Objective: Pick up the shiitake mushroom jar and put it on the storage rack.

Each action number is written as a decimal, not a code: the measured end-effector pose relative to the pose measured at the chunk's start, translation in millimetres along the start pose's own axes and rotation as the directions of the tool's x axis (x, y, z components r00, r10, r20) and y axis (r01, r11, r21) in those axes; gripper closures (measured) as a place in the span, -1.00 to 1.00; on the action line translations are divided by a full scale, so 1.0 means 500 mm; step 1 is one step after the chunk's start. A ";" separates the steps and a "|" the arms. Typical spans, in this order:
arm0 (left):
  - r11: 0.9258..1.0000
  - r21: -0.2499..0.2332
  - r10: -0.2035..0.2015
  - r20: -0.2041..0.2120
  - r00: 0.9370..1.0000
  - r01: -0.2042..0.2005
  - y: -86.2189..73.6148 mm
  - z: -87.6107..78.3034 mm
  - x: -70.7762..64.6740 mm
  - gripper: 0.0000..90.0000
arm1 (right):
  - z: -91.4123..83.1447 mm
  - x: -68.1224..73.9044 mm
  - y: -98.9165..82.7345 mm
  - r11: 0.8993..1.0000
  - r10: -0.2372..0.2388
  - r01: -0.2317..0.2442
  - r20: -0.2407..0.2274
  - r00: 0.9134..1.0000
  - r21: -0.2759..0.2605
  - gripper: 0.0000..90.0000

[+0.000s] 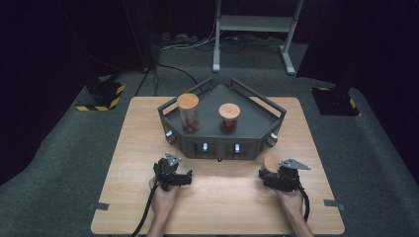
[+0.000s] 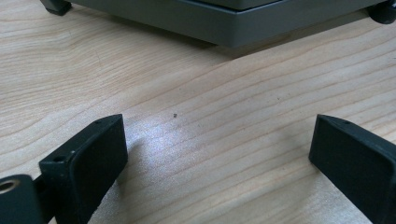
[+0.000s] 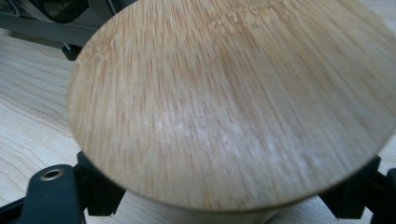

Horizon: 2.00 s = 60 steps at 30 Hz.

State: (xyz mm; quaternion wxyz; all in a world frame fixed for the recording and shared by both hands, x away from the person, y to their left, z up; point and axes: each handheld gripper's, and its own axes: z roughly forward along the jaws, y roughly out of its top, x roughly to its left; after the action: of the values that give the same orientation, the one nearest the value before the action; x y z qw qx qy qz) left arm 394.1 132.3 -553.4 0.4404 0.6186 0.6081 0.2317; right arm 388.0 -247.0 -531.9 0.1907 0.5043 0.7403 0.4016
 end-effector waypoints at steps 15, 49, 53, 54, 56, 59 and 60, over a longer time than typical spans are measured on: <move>1.000 0.000 0.000 0.000 1.000 0.000 0.000 0.000 0.000 -0.91 | 0.004 0.005 -0.003 1.000 -0.020 0.020 0.024 1.000 -0.018 -0.50; 1.000 0.000 -0.001 0.000 1.000 0.001 0.000 0.000 0.000 -0.91 | -0.035 -0.002 0.006 0.996 -0.046 0.052 0.082 0.996 -0.076 -0.44; 1.000 0.000 -0.002 0.000 1.000 0.002 0.000 0.000 0.000 -0.91 | -0.036 -0.001 0.009 0.996 -0.050 0.056 0.081 0.995 -0.071 -0.44; 1.000 0.000 -0.001 0.000 1.000 0.001 0.000 0.000 0.000 -0.91 | -0.037 0.000 0.010 0.996 -0.051 0.057 0.079 0.996 -0.070 -0.44; 1.000 0.000 -0.001 0.000 1.000 0.001 0.000 0.000 0.000 -0.91 | -0.038 0.000 0.013 0.995 -0.055 0.060 0.071 0.996 -0.074 -0.44; 1.000 0.000 -0.001 0.000 1.000 0.001 0.000 0.000 0.000 -0.91 | -0.041 0.003 0.018 0.995 -0.056 0.061 0.067 0.996 -0.075 -0.44; 1.000 -0.001 -0.002 0.000 1.000 0.002 0.000 0.000 0.000 -0.91 | -0.041 0.004 0.019 0.995 -0.057 0.062 0.067 0.996 -0.075 -0.44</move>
State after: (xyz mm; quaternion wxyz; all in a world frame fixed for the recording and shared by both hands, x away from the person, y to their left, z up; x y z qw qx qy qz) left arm 394.2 132.3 -553.4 0.4408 0.6180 0.6085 0.2313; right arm 378.7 -252.0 -511.7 0.2458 0.4870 0.7324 0.4074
